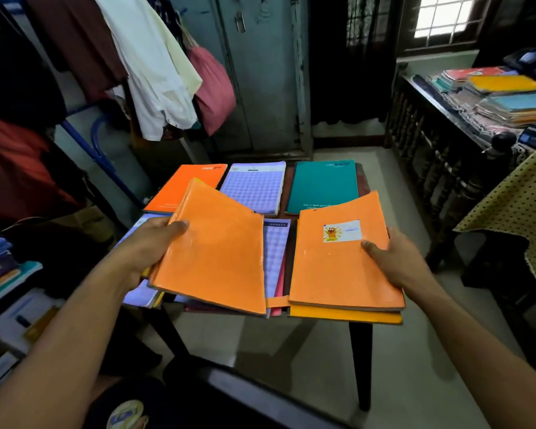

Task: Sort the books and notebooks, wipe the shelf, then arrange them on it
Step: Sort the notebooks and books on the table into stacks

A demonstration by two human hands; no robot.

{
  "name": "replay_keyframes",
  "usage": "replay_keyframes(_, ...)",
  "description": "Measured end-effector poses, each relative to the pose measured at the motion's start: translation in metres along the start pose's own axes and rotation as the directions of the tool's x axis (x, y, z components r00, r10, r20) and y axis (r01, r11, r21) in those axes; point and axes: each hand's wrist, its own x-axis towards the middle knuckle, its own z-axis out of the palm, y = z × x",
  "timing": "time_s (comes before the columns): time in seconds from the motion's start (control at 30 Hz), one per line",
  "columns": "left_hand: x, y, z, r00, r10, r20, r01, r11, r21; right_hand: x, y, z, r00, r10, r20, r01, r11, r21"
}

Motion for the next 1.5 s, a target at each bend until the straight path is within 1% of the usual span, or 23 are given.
replay_keyframes(0.13,-0.004,-0.004,-0.002,0.999,0.029,-0.020,-0.031,0.997,-0.067,0.002,0.000,0.003,0.999,0.032,0.034,-0.029,0.995,-0.091)
replay_keyframes(0.2,-0.007,-0.005,0.004,0.998,0.060,-0.029,-0.063,0.989,-0.131,0.004,0.002,0.000,0.998,0.040,0.044,-0.025,0.958,-0.287)
replay_keyframes(0.27,-0.008,-0.005,0.011,0.997,0.073,-0.023,-0.077,0.968,-0.238,0.004,0.000,-0.006,0.999,0.011,-0.038,-0.028,0.875,-0.483)
replay_keyframes(0.3,-0.009,-0.004,0.017,0.997,0.072,-0.012,-0.073,0.953,-0.294,0.003,-0.005,-0.007,0.994,-0.050,-0.099,-0.004,0.877,-0.481)
replay_keyframes(0.33,-0.011,-0.003,0.024,0.997,0.072,0.005,-0.065,0.934,-0.351,0.002,-0.012,-0.006,0.986,-0.116,-0.123,0.055,0.909,-0.414)
replay_keyframes(0.37,-0.013,0.000,0.032,0.998,0.066,0.023,-0.051,0.912,-0.407,-0.001,-0.025,-0.004,0.984,-0.156,-0.083,0.127,0.951,-0.282)
replay_keyframes(0.4,-0.015,0.003,0.040,0.998,0.058,0.038,-0.034,0.891,-0.453,-0.004,-0.042,0.001,0.987,-0.158,0.026,0.159,0.983,-0.087)
replay_keyframes(0.47,-0.017,0.004,0.057,0.997,0.026,0.072,0.014,0.862,-0.507,-0.012,-0.072,0.021,0.936,-0.142,0.321,0.061,0.966,0.251)
replay_keyframes(0.5,-0.017,0.003,0.063,0.996,0.009,0.090,0.039,0.856,-0.516,-0.013,-0.081,0.030,0.915,-0.146,0.376,0.009,0.939,0.343)
replay_keyframes(0.63,-0.016,-0.008,0.071,0.993,-0.053,0.105,0.105,0.808,-0.580,0.003,-0.086,0.043,0.946,-0.109,0.305,-0.075,0.842,0.535)
replay_keyframes(0.7,-0.011,-0.014,0.067,0.997,-0.047,0.062,0.074,0.815,-0.574,0.015,-0.083,0.039,0.938,-0.116,0.326,-0.086,0.835,0.544)
replay_keyframes(0.77,-0.005,-0.019,0.067,0.999,-0.037,-0.005,0.029,0.856,-0.517,0.030,-0.080,0.035,0.948,-0.094,0.306,-0.068,0.874,0.481)
replay_keyframes(0.83,0.000,-0.022,0.070,0.997,-0.044,-0.070,0.006,0.884,-0.467,0.057,-0.075,0.026,0.975,-0.068,0.213,-0.031,0.902,0.431)
replay_keyframes(0.97,0.004,-0.031,0.066,0.993,-0.057,-0.104,0.008,0.908,-0.419,0.130,-0.062,0.001,0.998,0.016,0.054,-0.041,0.866,0.498)
replay_keyframes(1.07,0.006,-0.035,0.057,0.991,-0.063,-0.120,0.005,0.901,-0.433,0.176,-0.057,-0.001,0.997,0.053,-0.051,-0.027,0.906,0.421)
replay_keyframes(1.13,0.008,-0.035,0.050,0.991,-0.041,-0.131,-0.021,0.898,-0.439,0.198,-0.051,0.007,0.993,0.047,-0.104,-0.023,0.974,0.227)
replay_keyframes(1.2,0.009,-0.034,0.043,0.990,-0.028,-0.138,-0.038,0.890,-0.454,0.208,-0.043,0.015,0.996,0.021,-0.087,-0.024,0.999,-0.038)
replay_keyframes(1.3,0.012,-0.032,0.037,0.988,-0.035,-0.149,-0.047,0.860,-0.509,0.205,-0.034,0.022,0.993,-0.046,-0.109,0.005,0.937,-0.350)
replay_keyframes(1.37,0.013,-0.029,0.037,0.989,-0.033,-0.146,-0.051,0.845,-0.533,0.196,-0.037,0.021,0.986,-0.084,-0.141,0.006,0.876,-0.482)
replay_keyframes(1.4,0.013,-0.029,0.038,0.989,-0.032,-0.143,-0.052,0.836,-0.546,0.188,-0.044,0.024,0.980,-0.118,-0.161,0.020,0.862,-0.507)
replay_keyframes(1.43,0.013,-0.028,0.040,0.990,-0.030,-0.138,-0.052,0.830,-0.556,0.176,-0.054,0.026,0.976,-0.146,-0.162,0.057,0.888,-0.456)
replay_keyframes(1.47,0.013,-0.026,0.041,0.990,-0.028,-0.136,-0.054,0.822,-0.567,0.160,-0.069,0.032,0.982,-0.160,-0.104,0.121,0.944,-0.306)
replay_keyframes(1.5,0.013,-0.024,0.043,0.991,-0.021,-0.131,-0.059,0.815,-0.576,0.140,-0.085,0.040,0.985,-0.169,0.020,0.170,0.980,-0.101)
